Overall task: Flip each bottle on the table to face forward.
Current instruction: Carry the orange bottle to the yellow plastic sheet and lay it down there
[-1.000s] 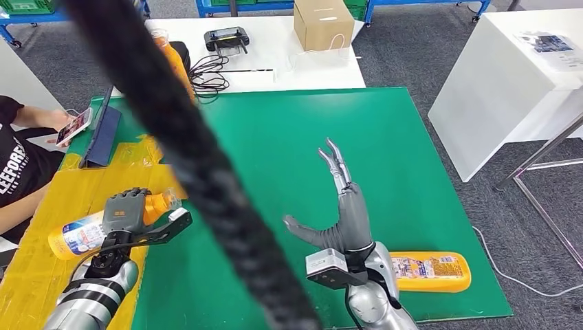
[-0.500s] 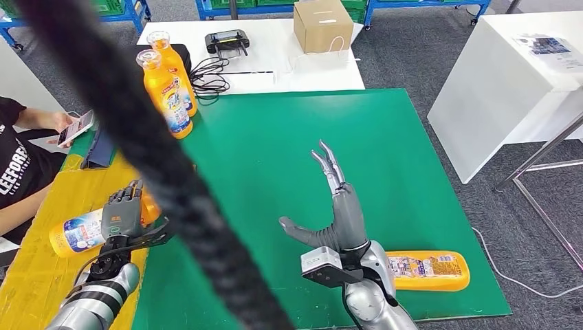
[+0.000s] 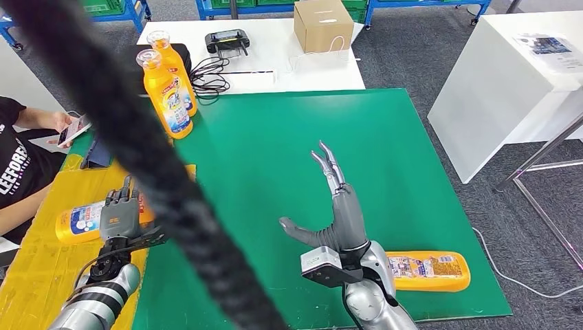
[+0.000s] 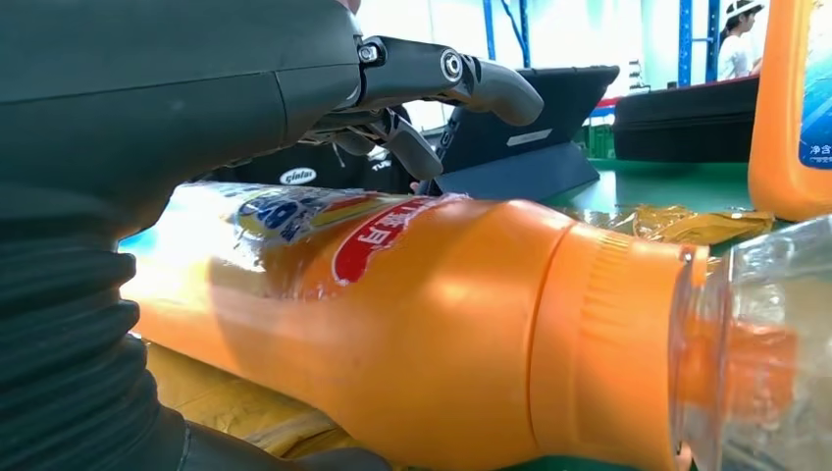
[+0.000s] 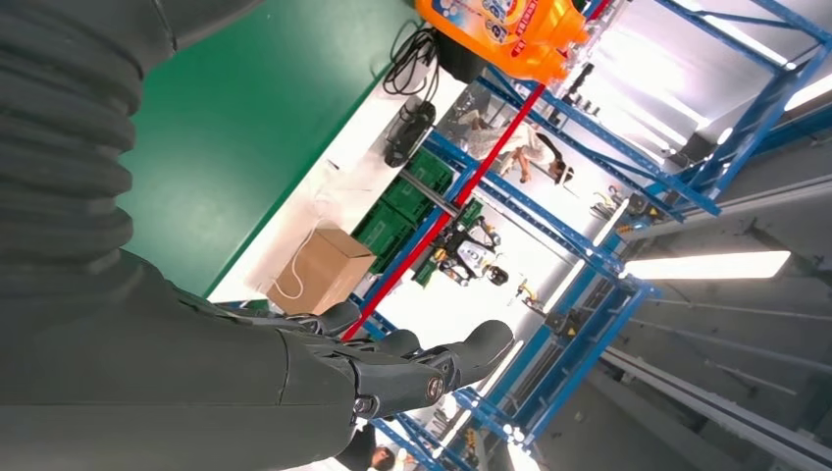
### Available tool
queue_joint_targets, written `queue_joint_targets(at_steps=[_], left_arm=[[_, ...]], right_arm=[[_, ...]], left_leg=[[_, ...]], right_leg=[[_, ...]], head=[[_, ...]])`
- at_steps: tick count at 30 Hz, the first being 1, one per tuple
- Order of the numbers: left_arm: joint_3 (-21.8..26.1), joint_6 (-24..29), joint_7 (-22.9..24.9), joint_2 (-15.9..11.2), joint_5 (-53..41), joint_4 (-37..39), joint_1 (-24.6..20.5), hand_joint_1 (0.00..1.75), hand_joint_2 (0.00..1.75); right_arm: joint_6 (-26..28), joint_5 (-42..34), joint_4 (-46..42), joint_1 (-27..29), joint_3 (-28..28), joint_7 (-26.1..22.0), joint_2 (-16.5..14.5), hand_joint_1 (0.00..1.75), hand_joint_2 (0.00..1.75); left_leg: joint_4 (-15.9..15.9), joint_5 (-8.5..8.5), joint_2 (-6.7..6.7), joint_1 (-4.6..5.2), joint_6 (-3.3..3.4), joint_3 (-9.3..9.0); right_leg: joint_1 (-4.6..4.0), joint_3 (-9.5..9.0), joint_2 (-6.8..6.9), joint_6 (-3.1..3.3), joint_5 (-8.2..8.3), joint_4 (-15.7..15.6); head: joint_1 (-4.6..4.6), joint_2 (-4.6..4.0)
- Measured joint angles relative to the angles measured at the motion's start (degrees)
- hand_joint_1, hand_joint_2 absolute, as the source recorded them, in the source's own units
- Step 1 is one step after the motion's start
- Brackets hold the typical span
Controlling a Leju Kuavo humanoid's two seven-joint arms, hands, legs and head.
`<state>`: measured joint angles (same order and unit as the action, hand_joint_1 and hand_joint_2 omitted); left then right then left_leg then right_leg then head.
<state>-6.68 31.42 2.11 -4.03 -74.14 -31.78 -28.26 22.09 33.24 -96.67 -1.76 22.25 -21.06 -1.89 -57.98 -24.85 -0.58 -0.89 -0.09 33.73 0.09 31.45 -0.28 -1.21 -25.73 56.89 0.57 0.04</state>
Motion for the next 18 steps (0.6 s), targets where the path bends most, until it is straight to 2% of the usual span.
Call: queue_joint_targets(at_steps=[5, 8, 11, 13, 15, 18], left_arm=[[-0.1, 5.1, 0.5, 0.1, -3.9, -0.9, 1.4, 0.0, 1.75], [-1.1, 8.2, 6.1, -0.5, -11.6, -6.4, 4.8, 0.0, 1.75], [-7.9, 8.7, 20.0, -4.0, -15.3, -15.8, 7.8, 0.0, 1.75], [-13.8, 8.8, 26.3, -7.1, -15.6, -20.3, 8.0, 0.0, 1.75], [-17.9, 8.8, 28.0, -9.3, -15.7, -23.5, 8.2, 0.0, 1.75], [-21.7, 8.8, 28.3, -11.1, -15.8, -26.6, 8.5, 0.0, 1.75]], right_arm=[[0.0, 0.3, 0.0, 0.0, 0.0, 0.0, 0.2, 0.0, 1.75], [0.0, 1.3, 0.0, 0.0, 0.0, 0.2, 0.6, 0.0, 1.75], [0.1, 2.9, 0.0, 0.2, 0.1, 0.8, 1.5, 0.0, 1.75], [0.2, 3.3, 0.0, 0.3, 0.3, 1.1, 2.1, 0.0, 1.75], [0.2, 3.5, 0.0, 0.4, 0.4, 1.1, 2.5, 0.0, 1.75], [0.2, 3.6, 0.0, 0.4, 0.5, 1.1, 2.9, 0.0, 1.75]], left_leg=[[0.0, 0.0, 0.04, 0.0, 0.0, 0.04], [0.0, 0.0, 0.08, -0.01, 0.0, 0.17], [0.0, 0.02, 0.09, -0.07, -0.01, 0.47], [0.0, 0.04, 0.02, -0.1, -0.01, 0.58], [0.0, 0.04, -0.04, -0.1, -0.01, 0.59], [0.0, 0.03, -0.01, -0.11, -0.02, 0.64]], right_leg=[[0.0, 0.07, -0.01, 0.0, 0.0, 0.0], [0.0, 0.24, -0.04, 0.0, 0.01, 0.0], [-0.01, 0.57, -0.06, 0.02, 0.04, 0.0], [-0.02, 0.63, -0.02, 0.04, 0.05, 0.0], [-0.02, 0.62, 0.02, 0.03, 0.04, 0.0], [-0.03, 0.65, 0.01, 0.01, 0.02, 0.0]], head=[[0.01, 0.0], [0.02, 0.0], [0.01, 0.0], [0.0, 0.0], [-0.02, 0.0], [-0.01, 0.0]])
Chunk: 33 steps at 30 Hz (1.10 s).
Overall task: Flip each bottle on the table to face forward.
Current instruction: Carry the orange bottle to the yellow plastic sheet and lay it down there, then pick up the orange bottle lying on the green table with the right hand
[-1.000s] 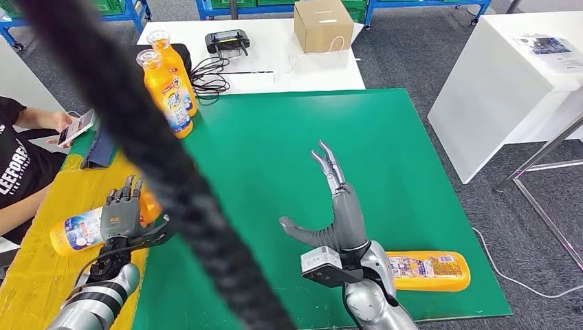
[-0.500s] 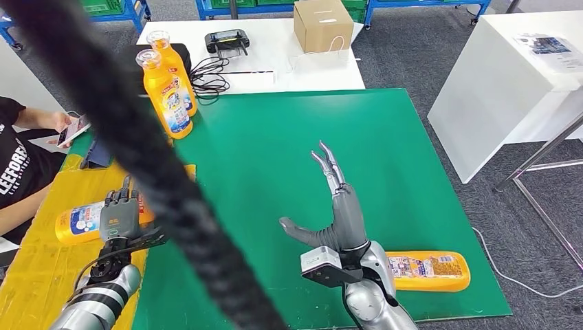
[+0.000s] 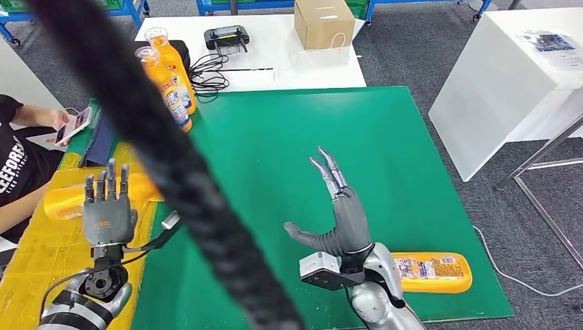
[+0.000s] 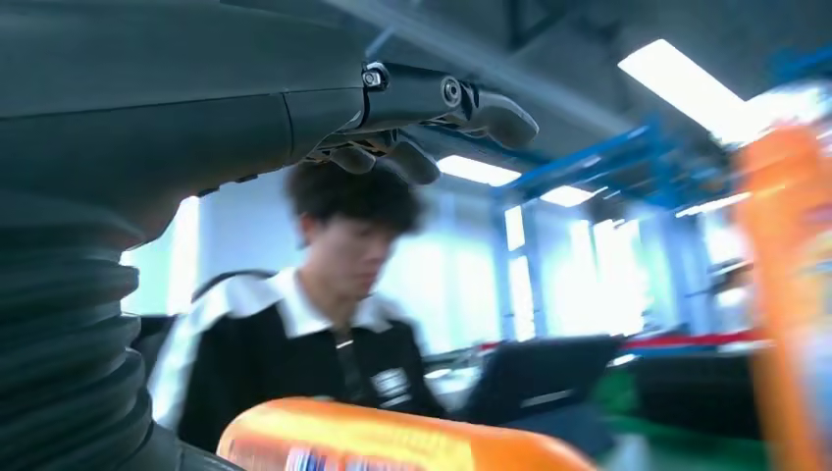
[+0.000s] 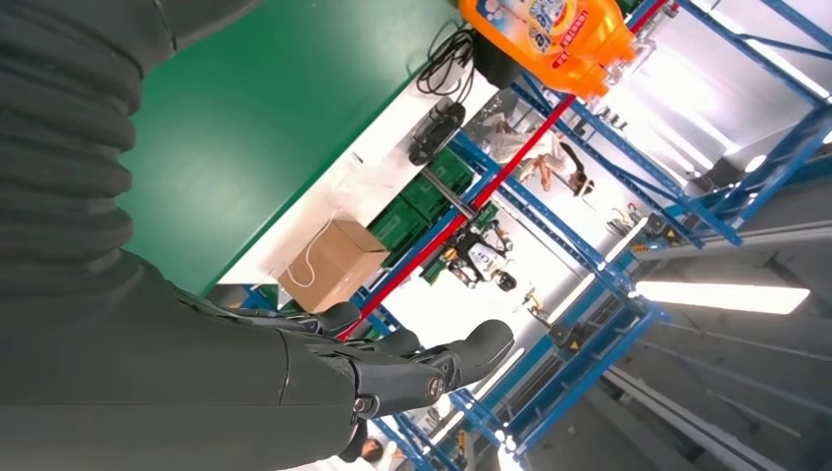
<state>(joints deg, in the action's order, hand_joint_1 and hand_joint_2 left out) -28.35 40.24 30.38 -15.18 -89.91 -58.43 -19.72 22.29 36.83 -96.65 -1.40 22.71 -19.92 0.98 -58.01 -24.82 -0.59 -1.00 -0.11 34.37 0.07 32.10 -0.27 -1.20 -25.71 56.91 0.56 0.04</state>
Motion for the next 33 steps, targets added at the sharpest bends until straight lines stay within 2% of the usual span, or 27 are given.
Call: queue_joint_targets(at_steps=[3, 6, 7, 8, 9, 10, 12, 14, 15, 16, 17, 19, 23, 24, 26, 28, 33], left_arm=[[-2.2, 0.0, 1.1, -1.1, 0.0, -2.0, 0.2, 0.0, 1.75], [-5.7, 0.0, 5.7, -3.1, 0.1, -5.0, -0.2, 0.0, 1.75], [-6.6, 0.0, 5.4, -3.5, 0.7, -6.9, 0.2, 0.0, 1.75], [-6.5, 0.0, 2.8, -3.1, 2.0, -9.3, 1.2, 0.0, 1.75], [-5.0, 0.0, -2.8, -1.6, 4.2, -11.9, 2.7, 0.0, 1.75], [-2.2, 0.0, -10.7, 0.8, 7.1, -14.2, 4.6, 0.0, 1.75], [5.5, 0.0, -32.5, 7.2, 14.3, -17.5, 8.2, 0.0, 1.75], [12.6, 0.0, -54.4, 12.2, 23.2, -19.5, 10.9, 0.0, 1.75], [14.9, 0.0, -62.1, 14.0, 28.0, -20.4, 12.2, 0.0, 1.75], [16.4, -0.1, -67.1, 15.2, 33.1, -21.3, 13.5, 0.0, 1.75], [17.1, -0.3, -69.2, 16.1, 37.4, -22.2, 14.6, 0.0, 1.75], [17.3, -0.5, -69.2, 16.9, 42.4, -23.4, 16.0, 0.0, 1.75], [17.2, -0.7, -67.4, 17.3, 43.9, -23.9, 16.7, 0.0, 1.75], [17.2, -1.1, -64.9, 17.8, 45.4, -24.6, 17.5, 0.0, 1.75], [17.2, -2.3, -60.0, 19.3, 49.1, -26.1, 19.4, 0.0, 1.75], [17.2, -3.1, -58.8, 20.2, 51.0, -26.6, 20.2, 0.0, 1.75], [17.2, -3.9, -59.3, 20.9, 52.1, -26.6, 20.4, 0.0, 1.75]], right_arm=[[0.0, 0.0, 0.0, 0.0, 0.0, 0.0, 0.3, 0.0, 1.75], [-0.4, 0.6, 0.0, 0.2, 0.2, 0.3, 0.8, 0.0, 1.75], [-0.9, 1.1, 0.0, 0.4, 0.2, 0.6, 1.2, 0.0, 1.75], [-1.7, 2.0, -0.1, 0.8, 0.3, 1.0, 1.7, 0.0, 1.75], [-2.7, 3.3, -0.3, 1.4, 0.4, 1.4, 2.6, 0.0, 1.75], [-3.6, 4.8, -0.5, 2.0, 0.4, 1.8, 3.6, 0.0, 1.75], [-5.1, 8.4, -1.1, 3.4, 0.4, 2.7, 6.0, 0.0, 1.75], [-6.2, 11.3, -1.8, 5.0, 0.1, 3.3, 8.6, 0.0, 1.75], [-6.8, 12.5, -2.3, 5.8, -0.2, 3.7, 9.9, 0.0, 1.75], [-7.5, 13.9, -2.8, 6.7, -0.6, 4.2, 11.4, 0.0, 1.75], [-8.0, 15.2, -3.3, 7.5, -1.0, 4.8, 12.8, 0.0, 1.75], [-8.7, 16.8, -3.9, 8.5, -1.5, 5.6, 14.6, 0.0, 1.75], [-8.9, 17.0, -4.2, 9.0, -1.9, 5.8, 15.5, 0.0, 1.75], [-9.3, 16.9, -4.7, 10.2, -2.7, 6.0, 17.3, 0.0, 1.75], [-10.4, 16.4, -6.4, 13.6, -5.4, 6.7, 22.6, 0.0, 1.75], [-11.2, 15.8, -7.5, 16.1, -7.5, 7.2, 26.4, 0.0, 1.75], [-11.5, 15.6, -8.2, 17.6, -9.0, 8.0, 28.7, 0.0, 1.75]], left_leg=[[0.0, -0.01, 0.07, 0.01, -0.01, 0.02], [0.0, -0.01, 0.06, 0.01, -0.01, 0.05], [0.0, -0.01, 0.06, 0.03, -0.01, 0.03], [0.0, -0.02, 0.05, 0.07, 0.0, 0.01], [0.0, -0.02, 0.02, 0.12, 0.01, 0.02], [0.0, -0.03, 0.0, 0.16, 0.01, 0.04], [0.0, -0.06, 0.0, 0.24, 0.05, 0.16], [0.0, -0.16, 0.15, 0.36, 0.18, 0.16], [0.0, -0.21, 0.21, 0.43, 0.24, 0.12], [0.0, -0.25, 0.25, 0.46, 0.29, 0.09], [0.0, -0.27, 0.26, 0.48, 0.32, 0.07], [0.0, -0.28, 0.25, 0.47, 0.33, 0.07], [0.0, -0.28, 0.21, 0.47, 0.33, 0.08], [0.0, -0.28, 0.17, 0.47, 0.34, 0.08], [0.0, -0.27, 0.1, 0.46, 0.34, 0.08], [0.0, -0.27, 0.11, 0.45, 0.34, 0.06], [0.0, -0.27, 0.1, 0.44, 0.34, 0.05]], right_leg=[[0.01, 0.08, -0.06, 0.0, 0.0, 0.0], [0.01, 0.12, -0.05, 0.0, 0.0, 0.0], [0.02, 0.11, -0.05, 0.0, 0.0, 0.0], [0.05, 0.11, -0.05, -0.01, -0.01, 0.0], [0.09, 0.11, -0.04, -0.03, -0.02, 0.0], [0.13, 0.14, -0.03, -0.04, -0.03, 0.0], [0.2, 0.17, -0.03, -0.07, -0.03, 0.0], [0.31, 0.18, -0.16, -0.1, 0.0, -0.1], [0.36, 0.19, -0.22, -0.12, 0.01, -0.1], [0.41, 0.19, -0.26, -0.13, 0.01, -0.1], [0.43, 0.2, -0.26, -0.14, 0.0, -0.1], [0.45, 0.19, -0.25, -0.16, -0.01, -0.1], [0.46, 0.19, -0.22, -0.2, -0.04, -0.1], [0.46, 0.17, -0.2, -0.24, -0.06, -0.1], [0.46, 0.13, -0.17, -0.31, -0.11, -0.1], [0.46, 0.11, -0.18, -0.31, -0.11, -0.1], [0.45, 0.1, -0.17, -0.31, -0.11, -0.1]], head=[[0.0, 0.0], [0.0, 0.0], [-0.01, 0.0], [-0.04, 0.0], [-0.05, 0.0], [-0.04, 0.0], [0.03, 0.0], [0.03, 0.0], [0.02, 0.0], [0.0, 0.0], [-0.01, 0.0], [-0.02, 0.0], [-0.01, 0.0], [-0.01, 0.0], [-0.01, 0.0], [-0.01, 0.0], [-0.02, 0.0]])
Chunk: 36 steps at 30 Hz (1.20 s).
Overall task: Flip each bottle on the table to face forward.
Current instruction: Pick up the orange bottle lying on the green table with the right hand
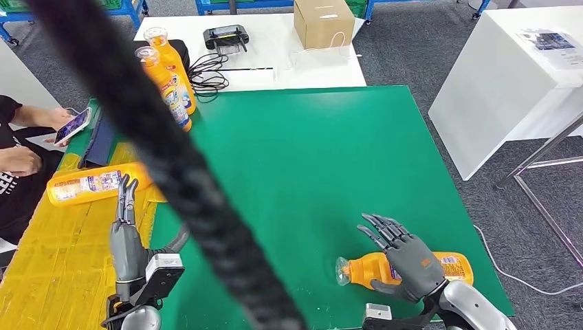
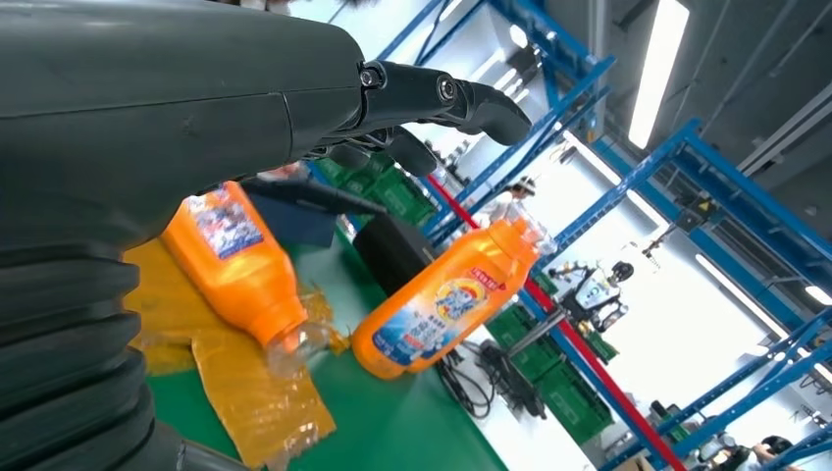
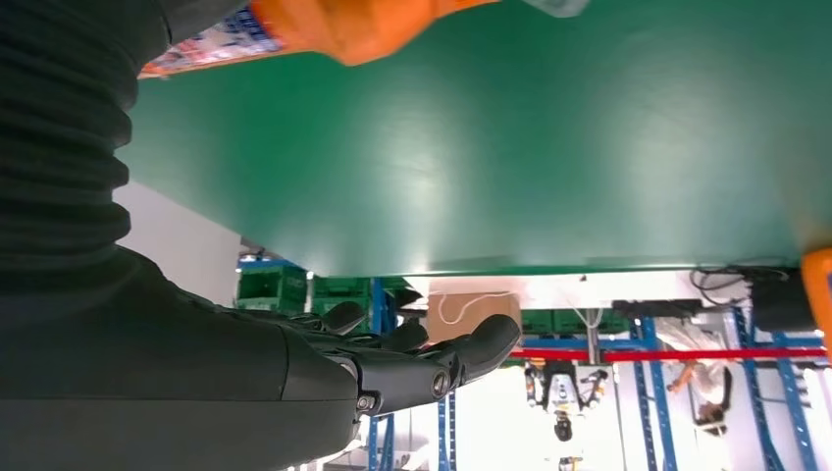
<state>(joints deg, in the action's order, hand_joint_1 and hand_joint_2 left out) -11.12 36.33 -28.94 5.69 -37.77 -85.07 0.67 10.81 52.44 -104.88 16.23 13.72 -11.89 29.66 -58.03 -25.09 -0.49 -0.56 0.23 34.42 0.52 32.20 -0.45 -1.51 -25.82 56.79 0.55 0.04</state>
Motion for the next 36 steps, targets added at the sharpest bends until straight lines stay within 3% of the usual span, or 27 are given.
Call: queue_joint_targets(at_steps=[16, 26, 31, 36], left_arm=[[0.0, -2.2, -0.7, 1.1, 3.2, 0.5, -0.1, 0.0, 1.75], [-0.1, -2.4, -1.1, 1.1, 4.2, 1.9, -0.9, 0.0, 1.75], [-0.4, -2.4, -1.6, 1.1, 4.9, 2.5, -1.5, 0.0, 1.75], [-1.0, -2.2, -2.8, 1.1, 6.1, 3.9, -2.8, 0.0, 1.75]], right_arm=[[-2.5, 5.6, 1.8, 2.4, -9.7, 4.4, 1.8, 0.0, 1.75], [-5.3, 5.0, 5.3, 1.3, -11.1, 5.2, 3.2, 0.0, 1.75], [-7.6, 2.3, 6.4, 1.0, -11.0, 5.5, 4.6, 0.0, 1.75], [-10.7, -5.0, 7.6, 1.1, -10.3, 4.0, 7.9, 0.0, 1.75]], left_leg=[[0.0, 0.0, 0.01, 0.0, 0.0, -0.02], [0.0, 0.0, 0.01, 0.0, 0.01, -0.16], [0.0, -0.01, 0.01, 0.0, 0.02, -0.25], [0.0, -0.01, -0.01, 0.01, 0.02, -0.35]], right_leg=[[-0.04, -0.02, -0.01, 0.0, 0.0, 0.0], [-0.05, -0.15, -0.01, 0.0, 0.0, 0.0], [-0.04, -0.23, 0.0, 0.0, 0.0, 0.0], [-0.04, -0.32, 0.01, -0.01, 0.0, 0.0]], head=[[0.0, 0.0], [0.0, 0.0], [-0.01, 0.0], [-0.01, 0.0]])
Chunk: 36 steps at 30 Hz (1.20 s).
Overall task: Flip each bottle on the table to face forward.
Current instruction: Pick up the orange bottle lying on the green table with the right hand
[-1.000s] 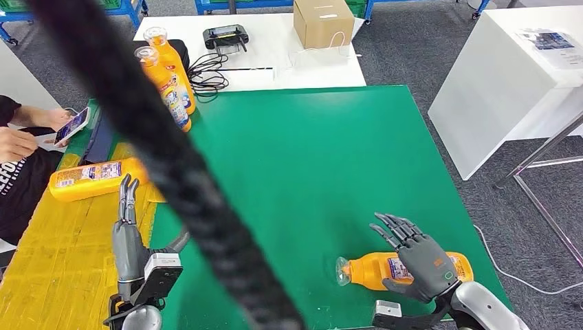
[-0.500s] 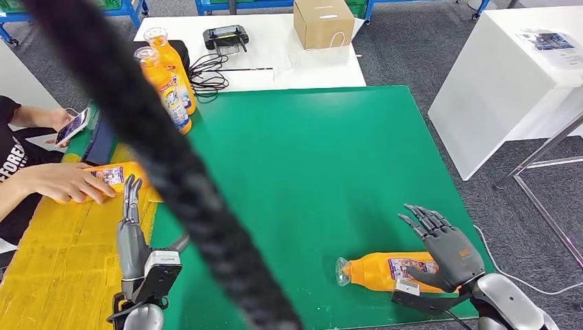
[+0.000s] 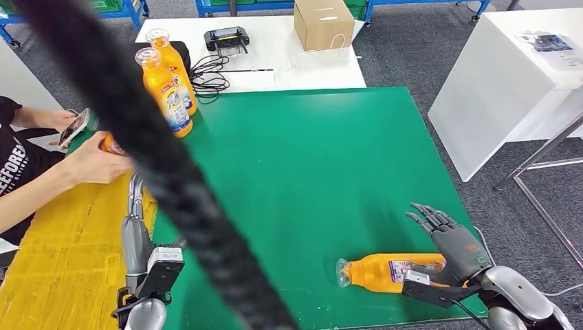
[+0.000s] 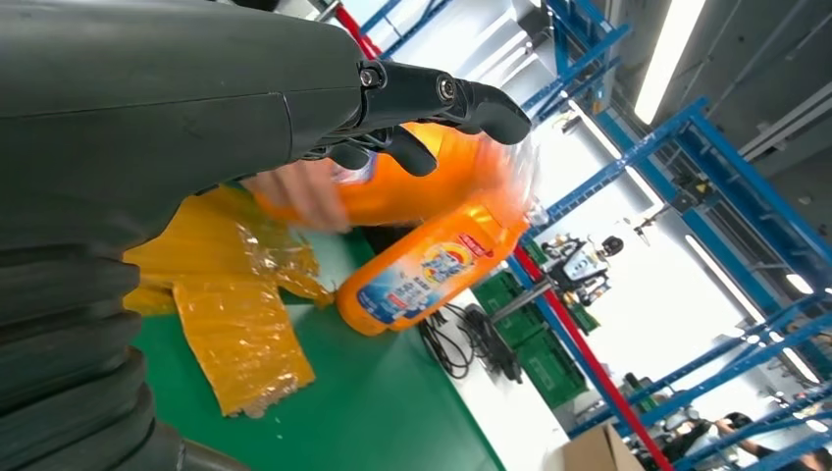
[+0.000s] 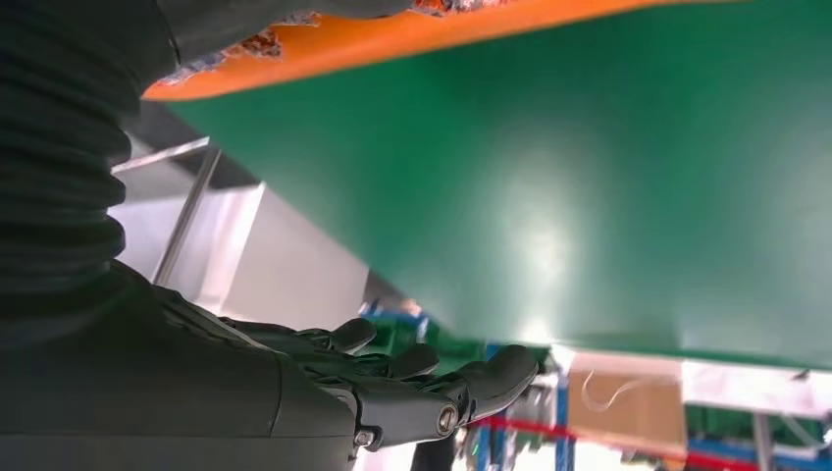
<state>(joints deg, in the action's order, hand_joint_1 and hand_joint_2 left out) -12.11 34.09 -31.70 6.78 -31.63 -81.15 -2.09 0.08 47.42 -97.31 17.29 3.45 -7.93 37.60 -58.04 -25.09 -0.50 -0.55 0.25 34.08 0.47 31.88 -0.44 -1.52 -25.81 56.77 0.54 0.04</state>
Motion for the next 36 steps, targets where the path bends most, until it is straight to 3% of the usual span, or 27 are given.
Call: queue_joint_targets(at_steps=[9, 14, 19, 29, 36], left_arm=[[-0.7, 0.1, -1.3, 0.0, 1.3, 2.5, -2.1, 0.0, 1.75], [-0.9, 0.1, -1.3, 0.0, 1.3, 3.2, -2.9, 0.0, 1.75], [-0.9, 0.1, -1.0, 0.2, 0.9, 3.2, -3.0, 0.0, 1.75], [-0.7, 0.0, -1.0, 0.3, 0.7, 3.2, -3.0, 0.0, 1.75], [-0.6, 0.0, -0.8, 0.3, 0.3, 3.2, -2.9, 0.0, 1.75]], right_arm=[[-1.4, -11.9, -1.3, 4.4, 2.6, -5.2, 7.1, 0.0, 1.75], [1.8, -12.2, -4.1, 4.4, 4.9, -11.0, 6.0, 0.0, 1.75], [2.7, -9.8, -6.9, 3.2, 7.3, -13.0, 3.3, 0.0, 1.75], [2.7, -7.6, -8.9, 2.3, 9.3, -12.0, 1.8, 0.0, 1.75], [2.7, -2.2, -8.5, 2.3, 9.7, -4.5, 2.5, 0.0, 1.75]], left_leg=[[0.0, 0.0, 0.01, 0.04, 0.02, 0.07], [0.0, 0.0, 0.07, -0.03, 0.02, 0.05], [0.0, 0.0, 0.05, -0.06, 0.02, 0.08], [0.0, 0.0, 0.03, -0.03, 0.02, 0.12], [0.0, 0.0, 0.03, -0.01, 0.02, 0.11]], right_leg=[[0.05, 0.02, -0.02, -0.03, 0.02, 0.0], [0.0, 0.05, -0.06, -0.03, 0.03, 0.0], [-0.07, 0.06, -0.06, -0.03, 0.02, 0.0], [-0.01, 0.06, -0.05, -0.03, 0.02, 0.0], [-0.01, 0.07, -0.05, -0.03, 0.02, 0.0]], head=[[0.0, 0.0], [-0.02, 0.0], [-0.02, 0.0], [-0.01, 0.0], [-0.01, 0.0]])
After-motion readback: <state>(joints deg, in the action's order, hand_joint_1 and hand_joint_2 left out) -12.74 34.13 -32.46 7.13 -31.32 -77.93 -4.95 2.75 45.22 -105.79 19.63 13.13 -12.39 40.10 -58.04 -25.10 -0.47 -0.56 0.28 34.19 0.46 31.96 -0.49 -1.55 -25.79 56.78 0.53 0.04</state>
